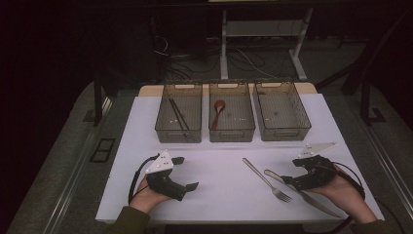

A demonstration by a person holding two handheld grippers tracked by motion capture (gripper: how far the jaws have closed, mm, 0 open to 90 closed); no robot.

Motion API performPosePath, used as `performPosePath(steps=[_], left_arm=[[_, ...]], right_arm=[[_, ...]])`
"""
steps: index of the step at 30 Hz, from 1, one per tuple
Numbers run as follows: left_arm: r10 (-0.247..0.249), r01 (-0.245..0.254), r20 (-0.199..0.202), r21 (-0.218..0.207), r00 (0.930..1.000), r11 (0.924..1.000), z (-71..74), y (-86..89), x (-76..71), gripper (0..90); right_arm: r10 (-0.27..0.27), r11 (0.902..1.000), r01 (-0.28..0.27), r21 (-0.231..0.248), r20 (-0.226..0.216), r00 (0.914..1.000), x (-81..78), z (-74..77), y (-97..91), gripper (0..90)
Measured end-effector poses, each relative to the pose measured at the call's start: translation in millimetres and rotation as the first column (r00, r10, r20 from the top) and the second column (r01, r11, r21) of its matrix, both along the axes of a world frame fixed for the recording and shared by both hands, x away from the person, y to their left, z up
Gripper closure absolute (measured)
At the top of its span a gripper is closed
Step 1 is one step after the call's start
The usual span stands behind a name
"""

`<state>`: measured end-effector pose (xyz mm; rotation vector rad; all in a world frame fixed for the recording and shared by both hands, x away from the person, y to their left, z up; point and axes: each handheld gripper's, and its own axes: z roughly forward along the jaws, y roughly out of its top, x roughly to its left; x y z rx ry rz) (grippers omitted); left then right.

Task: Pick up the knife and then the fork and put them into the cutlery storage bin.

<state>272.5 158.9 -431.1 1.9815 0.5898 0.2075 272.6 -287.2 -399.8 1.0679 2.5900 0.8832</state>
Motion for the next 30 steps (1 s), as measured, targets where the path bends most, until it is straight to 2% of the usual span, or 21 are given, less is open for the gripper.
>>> performPosePath(steps=[6, 12, 17, 23, 30], left_arm=[[-0.002, 0.002, -0.006, 0.001, 1.0000, 1.0000, -0.6, -0.8, 0.4, 0.0], [-0.004, 0.004, -0.008, -0.002, 1.0000, 1.0000, -0.6, -0.9, 0.4, 0.0], [-0.012, 0.012, -0.016, -0.001, 0.9998, 0.9999, -1.6, -2.4, 0.1, 0.0], [-0.014, 0.014, -0.018, 0.002, 0.9997, 0.9999, -1.7, -2.0, 0.2, 0.0], [-0.015, 0.015, -0.019, 0.001, 0.9997, 0.9999, -1.8, -2.3, 0.1, 0.0]], right_arm=[[0.006, 0.9979, -0.009, -0.064, -0.049, 0.9988, 5.5, -1.3, 4.9, 37.7], [0.023, 0.9863, -0.040, -0.160, -0.104, 0.9943, 7.1, -3.2, 9.4, 47.7], [0.038, 0.9780, -0.071, -0.196, -0.168, 0.9851, 9.0, -6.6, 12.2, 57.0], [0.037, 0.9681, -0.095, -0.232, -0.242, 0.9695, 11.1, -14.4, 12.3, 65.0], [0.041, 0.9525, -0.124, -0.278, -0.289, 0.9565, 10.7, -20.3, 14.8, 71.8]])
